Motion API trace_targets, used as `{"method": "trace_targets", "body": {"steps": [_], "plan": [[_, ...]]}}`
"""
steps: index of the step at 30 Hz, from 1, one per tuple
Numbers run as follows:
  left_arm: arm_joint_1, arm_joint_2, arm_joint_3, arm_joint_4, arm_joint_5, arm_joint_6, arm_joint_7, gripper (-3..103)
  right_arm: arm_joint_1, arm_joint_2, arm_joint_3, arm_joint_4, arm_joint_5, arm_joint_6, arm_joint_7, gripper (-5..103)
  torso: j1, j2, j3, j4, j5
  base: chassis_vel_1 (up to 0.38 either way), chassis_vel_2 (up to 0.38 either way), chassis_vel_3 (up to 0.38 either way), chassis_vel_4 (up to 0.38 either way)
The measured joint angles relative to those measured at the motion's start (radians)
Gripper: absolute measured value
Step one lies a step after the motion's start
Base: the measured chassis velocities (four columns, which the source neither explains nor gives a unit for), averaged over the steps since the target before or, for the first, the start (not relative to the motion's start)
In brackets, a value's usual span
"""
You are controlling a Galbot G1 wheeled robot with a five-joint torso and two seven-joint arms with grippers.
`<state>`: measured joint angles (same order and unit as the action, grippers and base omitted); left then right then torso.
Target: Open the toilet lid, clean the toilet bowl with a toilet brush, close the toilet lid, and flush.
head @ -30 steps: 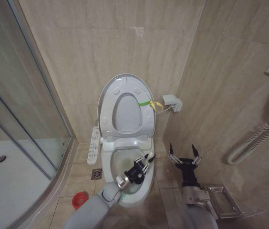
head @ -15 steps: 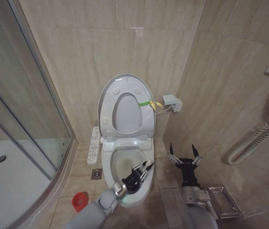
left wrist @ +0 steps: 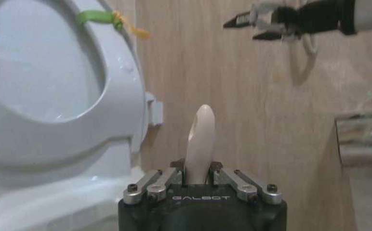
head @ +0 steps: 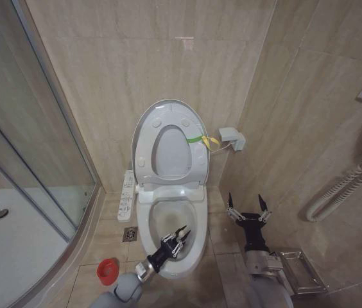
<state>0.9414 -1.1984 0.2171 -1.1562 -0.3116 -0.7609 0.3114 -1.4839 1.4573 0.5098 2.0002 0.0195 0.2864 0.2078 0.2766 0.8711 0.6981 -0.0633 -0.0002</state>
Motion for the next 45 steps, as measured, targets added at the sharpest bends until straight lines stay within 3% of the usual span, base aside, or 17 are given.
{"method": "trace_targets", "body": {"steps": [8,21,35,45], "plan": [[-0.017,-0.027,-0.074,0.138,0.009,-0.032,0.016,21,0.000,0.000,0.000,0.000,0.000,0.000,0.000,100,0.000,0.000,0.000,-0.0001,0.0000,0.000,0.000,0.000,0.000],[-0.058,-0.046,-0.104,0.225,0.010,-0.025,0.015,21,0.000,0.000,0.000,0.000,0.000,0.000,0.000,100,0.000,0.000,0.000,-0.0001,-0.0001,0.000,0.000,0.000,0.000],[-0.126,-0.117,-0.017,0.129,0.040,0.016,-0.060,20,0.000,0.000,0.000,0.000,0.000,0.000,0.000,100,0.000,0.000,0.000,-0.0003,0.0001,0.000,0.000,0.000,0.000],[-0.120,-0.117,0.041,0.005,0.036,0.029,-0.080,20,0.000,0.000,0.000,0.000,0.000,0.000,0.000,100,0.000,0.000,0.000,-0.0002,0.0001,0.000,0.000,0.000,0.000]]}}
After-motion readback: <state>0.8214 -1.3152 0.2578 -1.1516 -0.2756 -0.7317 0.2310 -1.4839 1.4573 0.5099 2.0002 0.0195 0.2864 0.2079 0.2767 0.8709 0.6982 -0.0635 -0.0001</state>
